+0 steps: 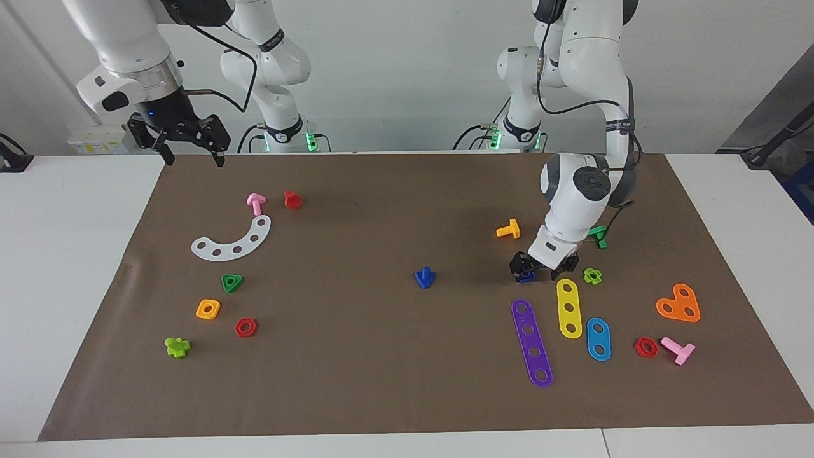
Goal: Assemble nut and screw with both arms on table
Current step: 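Lower the left gripper and grasp the blue square nut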
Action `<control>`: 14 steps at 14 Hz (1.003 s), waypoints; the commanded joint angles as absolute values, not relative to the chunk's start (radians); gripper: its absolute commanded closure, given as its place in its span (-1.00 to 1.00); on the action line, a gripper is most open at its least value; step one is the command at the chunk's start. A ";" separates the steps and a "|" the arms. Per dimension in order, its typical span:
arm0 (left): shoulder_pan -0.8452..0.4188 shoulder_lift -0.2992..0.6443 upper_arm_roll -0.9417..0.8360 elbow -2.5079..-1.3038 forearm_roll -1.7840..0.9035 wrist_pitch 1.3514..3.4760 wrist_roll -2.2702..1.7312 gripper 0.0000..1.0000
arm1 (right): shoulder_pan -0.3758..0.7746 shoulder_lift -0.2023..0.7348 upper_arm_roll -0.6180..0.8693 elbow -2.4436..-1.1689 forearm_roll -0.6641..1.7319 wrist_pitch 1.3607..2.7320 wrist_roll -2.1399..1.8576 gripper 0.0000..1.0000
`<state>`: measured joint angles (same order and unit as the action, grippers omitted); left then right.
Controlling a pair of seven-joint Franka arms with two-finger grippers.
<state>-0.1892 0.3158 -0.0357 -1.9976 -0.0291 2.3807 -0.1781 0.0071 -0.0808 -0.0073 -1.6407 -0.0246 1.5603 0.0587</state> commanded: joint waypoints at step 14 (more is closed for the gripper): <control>-0.175 0.322 -0.034 -1.993 -0.034 2.382 -0.186 -1.00 | 0.002 -0.094 -0.005 -1.644 -0.023 1.548 0.040 -1.00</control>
<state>-0.1778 0.3163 -0.0316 -1.9948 -0.0291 2.3834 -0.1782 0.0071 -0.0808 -0.0073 -1.6407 -0.0246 1.5603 0.0587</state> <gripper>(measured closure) 0.000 0.000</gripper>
